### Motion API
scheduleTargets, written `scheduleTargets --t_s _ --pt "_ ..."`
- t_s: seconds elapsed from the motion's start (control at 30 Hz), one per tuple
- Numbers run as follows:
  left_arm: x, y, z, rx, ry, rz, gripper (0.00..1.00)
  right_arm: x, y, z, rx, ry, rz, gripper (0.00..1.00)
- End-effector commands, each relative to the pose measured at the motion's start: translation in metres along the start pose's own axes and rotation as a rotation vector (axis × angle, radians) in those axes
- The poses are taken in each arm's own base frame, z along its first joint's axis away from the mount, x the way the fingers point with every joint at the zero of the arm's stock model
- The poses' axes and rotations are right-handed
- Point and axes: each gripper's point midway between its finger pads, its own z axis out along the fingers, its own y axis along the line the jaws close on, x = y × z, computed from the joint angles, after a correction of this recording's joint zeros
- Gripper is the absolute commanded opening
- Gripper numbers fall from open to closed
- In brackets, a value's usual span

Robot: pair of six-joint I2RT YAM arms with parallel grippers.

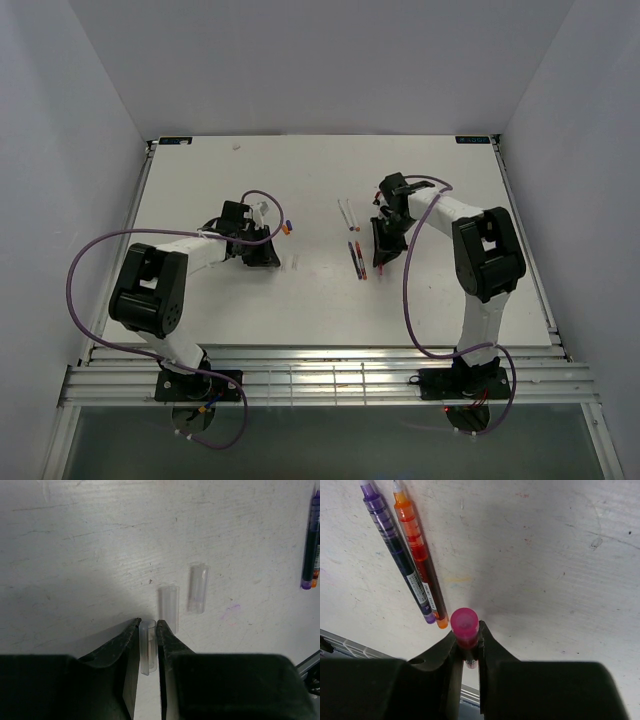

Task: Open the pen caps

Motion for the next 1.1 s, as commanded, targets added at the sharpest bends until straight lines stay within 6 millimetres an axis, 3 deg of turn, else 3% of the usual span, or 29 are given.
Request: scheduleTargets --t_s 0.0,0.27,0.7,0.9,0.93,1.0,1.07 --pt "-0.02 -0.006 0.001 0.028 -0.052 0.0 0.31 -0.004 0.002 0.0 -0.02 0.02 -0.019 0.1" --pt "-0.021 -0.006 0.001 0.03 -0.062 -0.02 0.4 -0.004 0.001 0.004 -0.022 0.037 -0.032 0.15" --pt "-0.018 0.006 -0.01 -0.051 -0.064 -0.066 0.4 -0.008 0.008 0.008 -0.067 0.048 -0.053 0.28" --pt "-0.028 -0.004 -0.026 -0.042 -0.102 -0.093 0.41 -0.015 0.013 0.0 -0.078 0.018 -0.061 0.32" --pt "-0.031 -0.005 -0.029 -0.053 -0.109 -0.104 0.44 -0.016 0.015 -0.002 -0.082 0.011 -0.062 0.32" --pt "-0.039 -0.007 -0.037 -0.074 -0.129 -0.134 0.59 -0.017 0.018 -0.007 -0.092 -0.002 -0.067 0.33" --pt "-0.045 -0.011 -0.046 -0.095 -0.123 -0.179 0.66 -0.018 0.021 -0.014 -0.098 -0.019 -0.07 0.33"
